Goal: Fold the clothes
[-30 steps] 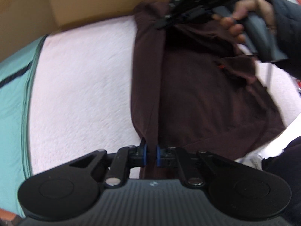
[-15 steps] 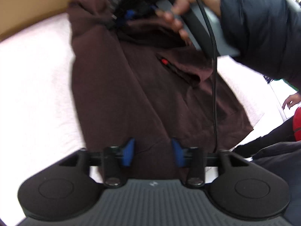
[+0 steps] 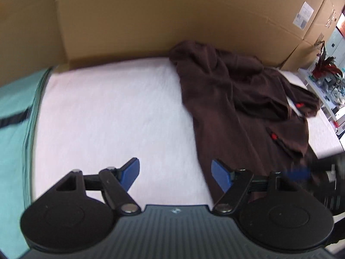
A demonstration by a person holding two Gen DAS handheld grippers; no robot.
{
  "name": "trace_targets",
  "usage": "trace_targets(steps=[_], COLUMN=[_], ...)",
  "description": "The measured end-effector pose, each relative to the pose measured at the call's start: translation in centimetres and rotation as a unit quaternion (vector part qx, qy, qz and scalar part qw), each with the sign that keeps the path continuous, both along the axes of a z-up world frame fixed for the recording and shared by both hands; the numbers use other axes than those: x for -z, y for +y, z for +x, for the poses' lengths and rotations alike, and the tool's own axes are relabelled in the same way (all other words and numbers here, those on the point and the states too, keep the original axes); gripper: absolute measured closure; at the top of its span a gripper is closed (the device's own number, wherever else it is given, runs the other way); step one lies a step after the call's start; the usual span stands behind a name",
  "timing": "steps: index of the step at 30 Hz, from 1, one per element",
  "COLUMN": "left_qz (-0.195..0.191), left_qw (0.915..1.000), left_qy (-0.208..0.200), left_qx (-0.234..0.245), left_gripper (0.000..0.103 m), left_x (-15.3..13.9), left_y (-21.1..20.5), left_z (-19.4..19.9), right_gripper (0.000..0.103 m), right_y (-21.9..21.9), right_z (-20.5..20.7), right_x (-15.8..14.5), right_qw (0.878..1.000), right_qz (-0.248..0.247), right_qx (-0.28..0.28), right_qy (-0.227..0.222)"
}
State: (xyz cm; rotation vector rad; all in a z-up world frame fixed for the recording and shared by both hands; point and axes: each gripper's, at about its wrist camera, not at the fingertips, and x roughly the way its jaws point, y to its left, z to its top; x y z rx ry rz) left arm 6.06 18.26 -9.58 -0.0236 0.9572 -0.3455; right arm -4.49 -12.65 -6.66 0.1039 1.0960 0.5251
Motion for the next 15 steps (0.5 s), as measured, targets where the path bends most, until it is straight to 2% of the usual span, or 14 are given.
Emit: trace_targets(steps=[1, 3, 5, 8, 11, 15], left_qz=[0.000, 0.008, 0.023, 0.029, 0.040, 0.074], left_qw=[0.9999, 0.9995, 0.9986, 0.9967, 0.9924, 0.9870], left_qy=[-0.008, -0.021, -0.032, -0.047, -0.065, -0.067], left_qx=[0.008, 0.022, 0.035, 0.060, 0.097, 0.127], left_gripper=[0.026, 0.024, 0.024, 0.027, 0.027, 0.024], left_x=[0.0, -0.1, -0.2, -0.8, -1.7, -2.1], left_y=[-0.5, -1.6, -2.7, -4.3, -6.1, -9.1], left_z=[1.2, 3.5, 5.6, 8.0, 9.8, 12.0], right_gripper=[0.063, 0.072, 0.074, 0.076, 0.074, 0.062], right_y=[0.2, 1.0, 2.1, 1.4, -1.0, -4.2], right_z=[-0.8, -1.7, -2.4, -2.2, -2.1, 0.0], right_x=[0.6, 2.1, 2.7, 1.8, -0.8, -2.9], right_qw=[1.000, 0.999, 0.999, 0.998, 0.994, 0.985], right_qz=[0.000, 0.000, -0.003, 0.006, 0.030, -0.017], right_qx=[0.008, 0.021, 0.033, 0.056, 0.098, 0.146], right_qy=[0.010, 0.035, 0.020, 0.025, -0.031, -0.095])
